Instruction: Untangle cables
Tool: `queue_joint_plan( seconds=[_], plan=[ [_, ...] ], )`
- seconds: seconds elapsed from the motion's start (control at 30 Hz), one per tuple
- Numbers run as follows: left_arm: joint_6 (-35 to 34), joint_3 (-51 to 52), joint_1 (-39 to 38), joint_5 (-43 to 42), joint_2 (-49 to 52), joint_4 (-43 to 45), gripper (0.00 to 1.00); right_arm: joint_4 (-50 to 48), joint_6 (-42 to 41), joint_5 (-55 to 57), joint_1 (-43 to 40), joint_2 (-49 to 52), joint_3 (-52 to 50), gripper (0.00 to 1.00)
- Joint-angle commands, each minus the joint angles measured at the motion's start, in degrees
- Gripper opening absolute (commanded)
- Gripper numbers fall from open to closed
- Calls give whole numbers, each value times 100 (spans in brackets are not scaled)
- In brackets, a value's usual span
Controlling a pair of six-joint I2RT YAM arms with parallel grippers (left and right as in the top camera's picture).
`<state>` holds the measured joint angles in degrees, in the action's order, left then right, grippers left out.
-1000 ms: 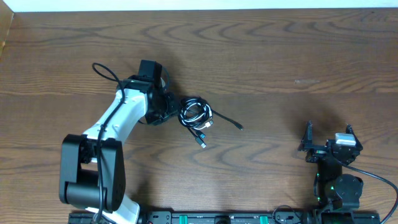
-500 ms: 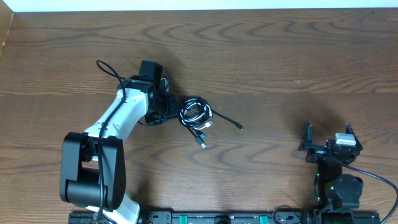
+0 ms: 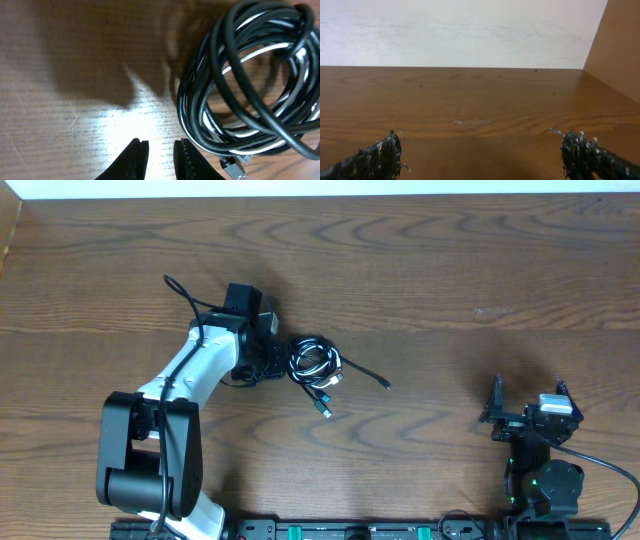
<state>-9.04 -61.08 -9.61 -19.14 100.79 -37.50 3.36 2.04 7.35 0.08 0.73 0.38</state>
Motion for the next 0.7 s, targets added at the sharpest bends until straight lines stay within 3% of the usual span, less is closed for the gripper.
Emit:
queue_joint_plan(
  seconds=[0.0,0.1,0.13,0.2,0.47,0.57,0.67],
  plan=[
    [177,66,-13,39,17,70,20,15,-72,44,-74,-7,-7,99],
    [179,66,-13,39,17,111,19,15,-72,44,-74,-7,-7,99],
    [177,66,-13,39,17,127,12,15,-72,44,-74,-7,-7,99],
    [179,66,-13,39,17,160,8,15,-72,44,-74,-7,-7,99],
    [348,63,-13,120,17,350,8,15,-72,44,-74,-7,-7,99],
    [341,66,-13,426,17,439,9,15,-72,44,-74,-7,-7,99],
    [221,63,-13,686,17,603,23,15,-72,44,-74,-7,-7,99]
  ],
)
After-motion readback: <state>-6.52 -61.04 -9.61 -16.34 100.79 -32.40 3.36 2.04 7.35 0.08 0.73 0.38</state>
